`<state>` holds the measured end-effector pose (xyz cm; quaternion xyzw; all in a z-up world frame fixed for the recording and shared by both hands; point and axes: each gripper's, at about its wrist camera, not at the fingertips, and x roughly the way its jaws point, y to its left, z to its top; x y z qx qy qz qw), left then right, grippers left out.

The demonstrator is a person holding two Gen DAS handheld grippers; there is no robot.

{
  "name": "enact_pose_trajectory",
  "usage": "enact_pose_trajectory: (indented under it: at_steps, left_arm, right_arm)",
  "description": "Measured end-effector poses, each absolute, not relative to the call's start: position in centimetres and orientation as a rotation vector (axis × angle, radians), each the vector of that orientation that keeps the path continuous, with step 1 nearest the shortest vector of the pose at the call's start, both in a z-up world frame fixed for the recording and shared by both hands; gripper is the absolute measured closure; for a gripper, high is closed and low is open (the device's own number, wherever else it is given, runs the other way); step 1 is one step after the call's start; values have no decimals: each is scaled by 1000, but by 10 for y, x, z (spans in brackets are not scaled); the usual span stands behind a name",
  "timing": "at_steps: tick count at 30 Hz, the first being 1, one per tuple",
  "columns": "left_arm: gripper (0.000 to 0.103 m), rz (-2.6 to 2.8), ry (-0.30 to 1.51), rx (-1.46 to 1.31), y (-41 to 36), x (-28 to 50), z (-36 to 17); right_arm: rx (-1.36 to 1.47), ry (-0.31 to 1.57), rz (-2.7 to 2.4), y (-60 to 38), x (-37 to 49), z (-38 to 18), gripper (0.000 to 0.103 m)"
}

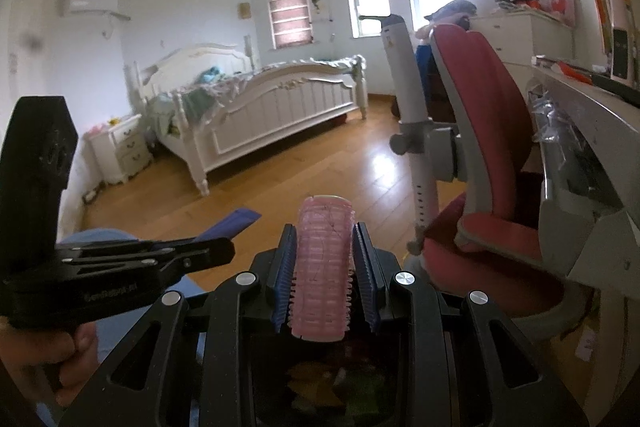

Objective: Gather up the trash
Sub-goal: 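Carry both items over the black bin and open both tools to drop them, then grasp the red milk box with the left tool while the right tool grasps the white fluffy item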

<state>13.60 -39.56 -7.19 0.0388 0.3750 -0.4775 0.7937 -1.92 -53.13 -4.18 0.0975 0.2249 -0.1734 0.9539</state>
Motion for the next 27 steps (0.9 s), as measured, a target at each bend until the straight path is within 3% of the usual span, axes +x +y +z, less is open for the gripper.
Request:
enact_pose_trajectory:
  at_steps: [2, 3, 4, 7, 16, 24, 27]
  left_arm:
    - [67, -1013, 822, 92, -401, 143, -74]
    - [47, -1008, 822, 91, -400, 145, -75]
    - [37, -984, 814, 87, -398, 148, -76]
    - [26, -979, 809, 64, -389, 151, -74]
    - [23, -914, 795, 63, -336, 134, -54]
    - [22, -761, 782, 17, -225, 112, -33]
    - [16, -708, 773, 22, -184, 104, -31]
  right_arm:
    - [182, 466, -365, -534, -13, -44, 61]
    - [170, 470, -377, -535, -11, -45, 52]
    - [163, 472, -385, -536, -10, -46, 50]
    - [164, 468, -395, -538, -12, -46, 37]
    - [192, 475, -341, -516, -21, -44, 36]
    - [187, 513, -143, -447, -5, -37, 34]
    - [192, 535, -41, -416, 4, -33, 31]
